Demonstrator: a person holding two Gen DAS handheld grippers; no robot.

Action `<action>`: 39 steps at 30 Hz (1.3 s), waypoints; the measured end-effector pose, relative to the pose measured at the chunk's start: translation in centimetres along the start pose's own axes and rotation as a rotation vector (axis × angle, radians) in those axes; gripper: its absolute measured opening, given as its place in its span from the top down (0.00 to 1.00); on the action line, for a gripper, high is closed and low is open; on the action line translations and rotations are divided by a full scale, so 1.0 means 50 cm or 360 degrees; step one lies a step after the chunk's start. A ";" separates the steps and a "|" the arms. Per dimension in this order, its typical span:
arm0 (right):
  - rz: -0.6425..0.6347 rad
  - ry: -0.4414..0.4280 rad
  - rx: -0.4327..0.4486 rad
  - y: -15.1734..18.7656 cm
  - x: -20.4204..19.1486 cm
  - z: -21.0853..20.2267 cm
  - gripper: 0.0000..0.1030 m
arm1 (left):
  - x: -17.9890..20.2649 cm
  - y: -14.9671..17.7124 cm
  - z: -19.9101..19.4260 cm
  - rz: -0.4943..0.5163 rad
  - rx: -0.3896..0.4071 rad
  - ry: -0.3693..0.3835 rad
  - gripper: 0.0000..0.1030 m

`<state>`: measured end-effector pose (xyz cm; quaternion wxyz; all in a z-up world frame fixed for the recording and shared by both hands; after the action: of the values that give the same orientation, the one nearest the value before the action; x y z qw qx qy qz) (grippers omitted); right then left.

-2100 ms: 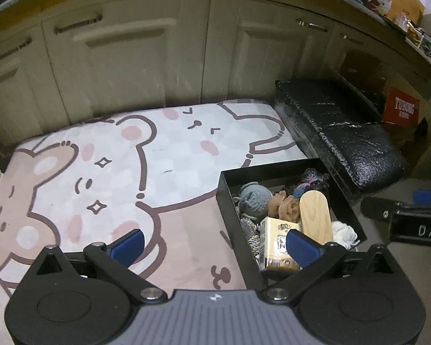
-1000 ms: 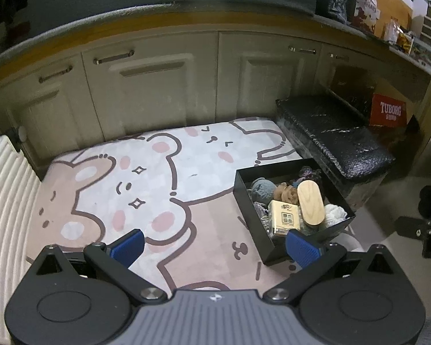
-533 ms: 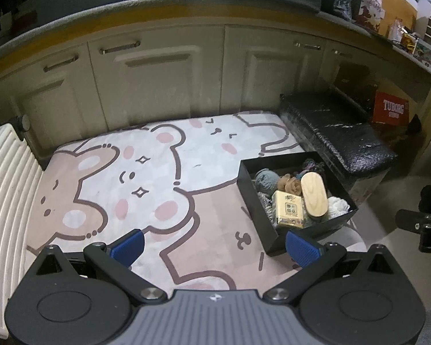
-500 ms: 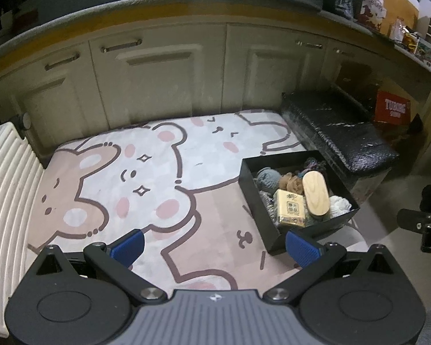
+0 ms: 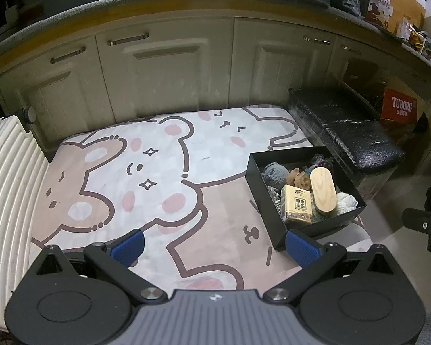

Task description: Organize objects

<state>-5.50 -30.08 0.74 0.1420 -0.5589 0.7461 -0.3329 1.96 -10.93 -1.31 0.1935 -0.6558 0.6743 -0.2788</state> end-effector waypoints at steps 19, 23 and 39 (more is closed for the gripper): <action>0.0007 -0.0008 -0.0004 0.002 0.001 0.000 0.00 | -0.001 0.001 0.003 -0.0003 -0.0011 -0.0013 0.00; 0.0007 -0.0009 -0.0005 0.002 0.001 0.000 0.00 | -0.001 0.001 0.003 -0.0003 -0.0011 -0.0013 0.00; 0.0010 -0.0011 -0.0010 0.006 0.000 0.003 0.00 | -0.001 0.005 0.004 -0.0005 -0.0013 -0.0012 0.00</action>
<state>-5.63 -30.08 0.44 0.1437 -0.5583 0.7483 -0.3281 1.90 -10.88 -1.60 0.1929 -0.6588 0.6736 -0.2738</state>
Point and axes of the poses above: each gripper's, at about its wrist camera, not at the fingertips, and z roughly the way its jaws point, x to its right, y to its underside, the point moved 5 cm from there along z, roughly the way its jaws point, and after that the axes turned 9 degrees about -z, right-handed, at the moved point
